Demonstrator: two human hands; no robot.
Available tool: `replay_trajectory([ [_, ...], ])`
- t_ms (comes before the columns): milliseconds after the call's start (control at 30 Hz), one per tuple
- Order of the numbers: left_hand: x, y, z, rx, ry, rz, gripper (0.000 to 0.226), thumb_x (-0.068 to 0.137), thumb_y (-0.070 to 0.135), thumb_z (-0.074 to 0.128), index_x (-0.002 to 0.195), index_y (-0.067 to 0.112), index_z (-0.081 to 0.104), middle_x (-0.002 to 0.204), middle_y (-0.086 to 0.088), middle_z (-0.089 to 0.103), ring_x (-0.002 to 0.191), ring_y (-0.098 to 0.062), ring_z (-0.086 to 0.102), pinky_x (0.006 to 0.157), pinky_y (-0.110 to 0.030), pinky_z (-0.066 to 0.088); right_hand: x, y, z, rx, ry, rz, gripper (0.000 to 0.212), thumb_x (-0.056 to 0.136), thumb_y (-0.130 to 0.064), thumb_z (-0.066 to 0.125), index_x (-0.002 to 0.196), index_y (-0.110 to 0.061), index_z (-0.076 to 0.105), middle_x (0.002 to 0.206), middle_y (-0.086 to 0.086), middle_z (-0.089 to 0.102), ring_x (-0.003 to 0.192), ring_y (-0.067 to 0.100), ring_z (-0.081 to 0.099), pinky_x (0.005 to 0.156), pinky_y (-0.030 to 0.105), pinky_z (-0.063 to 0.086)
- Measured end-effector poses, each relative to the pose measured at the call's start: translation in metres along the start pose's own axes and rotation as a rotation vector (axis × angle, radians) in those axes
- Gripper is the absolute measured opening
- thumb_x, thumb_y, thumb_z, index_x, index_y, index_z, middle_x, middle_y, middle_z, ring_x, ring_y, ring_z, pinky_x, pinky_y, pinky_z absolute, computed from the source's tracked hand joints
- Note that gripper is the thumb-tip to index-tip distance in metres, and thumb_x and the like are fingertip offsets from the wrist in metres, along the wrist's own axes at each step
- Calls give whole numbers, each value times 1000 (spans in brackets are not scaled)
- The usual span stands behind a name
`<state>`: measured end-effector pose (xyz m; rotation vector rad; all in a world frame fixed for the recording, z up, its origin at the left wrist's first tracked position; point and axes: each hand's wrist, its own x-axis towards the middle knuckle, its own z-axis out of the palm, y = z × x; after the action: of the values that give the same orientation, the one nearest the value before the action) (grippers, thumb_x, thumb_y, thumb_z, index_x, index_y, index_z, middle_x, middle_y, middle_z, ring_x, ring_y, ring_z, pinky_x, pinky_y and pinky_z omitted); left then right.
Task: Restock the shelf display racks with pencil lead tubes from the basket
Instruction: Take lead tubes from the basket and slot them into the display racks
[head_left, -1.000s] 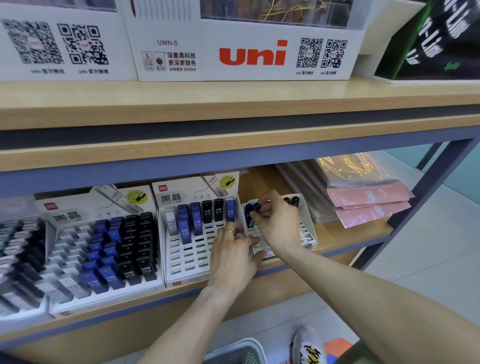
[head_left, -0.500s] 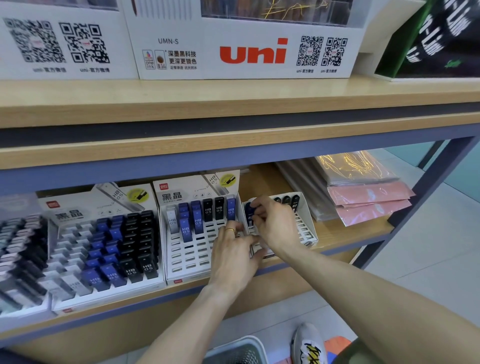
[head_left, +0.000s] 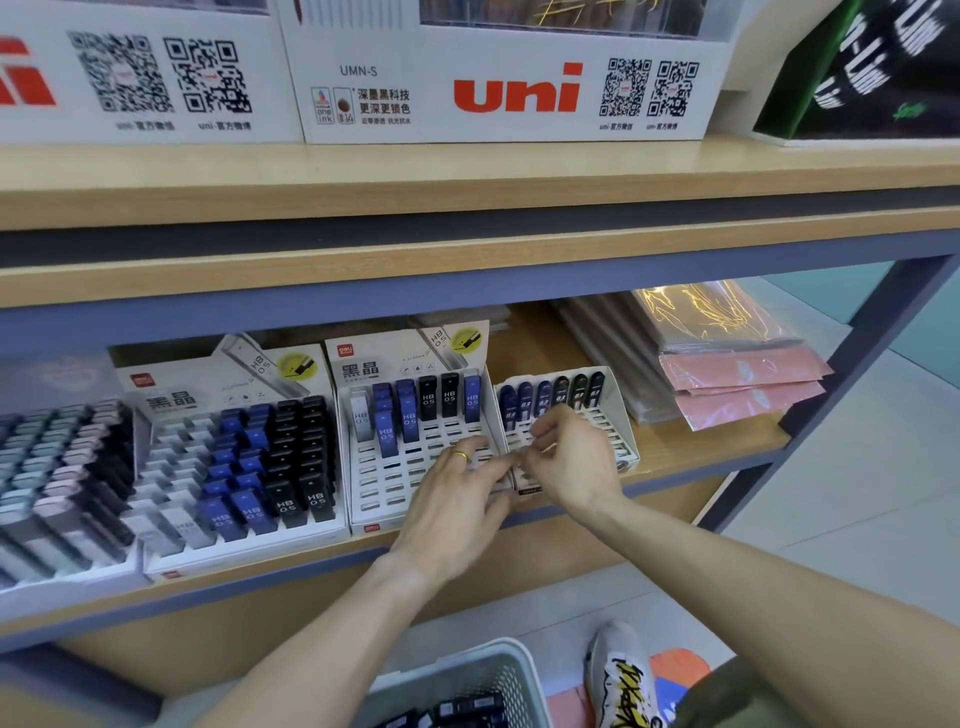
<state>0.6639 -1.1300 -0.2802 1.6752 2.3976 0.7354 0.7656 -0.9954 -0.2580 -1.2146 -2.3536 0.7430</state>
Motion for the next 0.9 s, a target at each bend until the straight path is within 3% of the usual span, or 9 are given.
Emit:
replay_trajectory([
  [367,-34,5,-17,114,-67,31,54,103,47,47,155,36,36,162,-2,33,147,-23,29,119,-43,31,-40,-9,-9,-37,-174,-4,10,90,-33,70,94,-28,63,88,-8,67,91,17,66,78,28,52],
  [633,-46,-10,-22,137,-55,22,56,102,45,50,154,27,39,157,-4,40,144,-24,35,117,-39,32,-47,-18,-6,-45,-265,-34,19,90,-29,69,108,-24,67,99,-5,69,96,17,66,79,27,50],
  [800,-69,-20,-30,149,-15,73,44,101,38,54,141,22,53,132,-1,56,123,-23,52,102,-42,45,-69,-25,-8,-35,-493,-132,23,89,-31,75,108,-19,69,96,-6,66,93,14,62,78,24,44],
  [900,-96,-26,-27,192,-72,98,44,99,38,57,139,20,54,126,-4,58,115,-25,56,94,-44,49,-90,-22,0,-78,-658,-191,29,88,-33,77,110,-17,70,106,-2,71,100,15,66,88,29,51],
])
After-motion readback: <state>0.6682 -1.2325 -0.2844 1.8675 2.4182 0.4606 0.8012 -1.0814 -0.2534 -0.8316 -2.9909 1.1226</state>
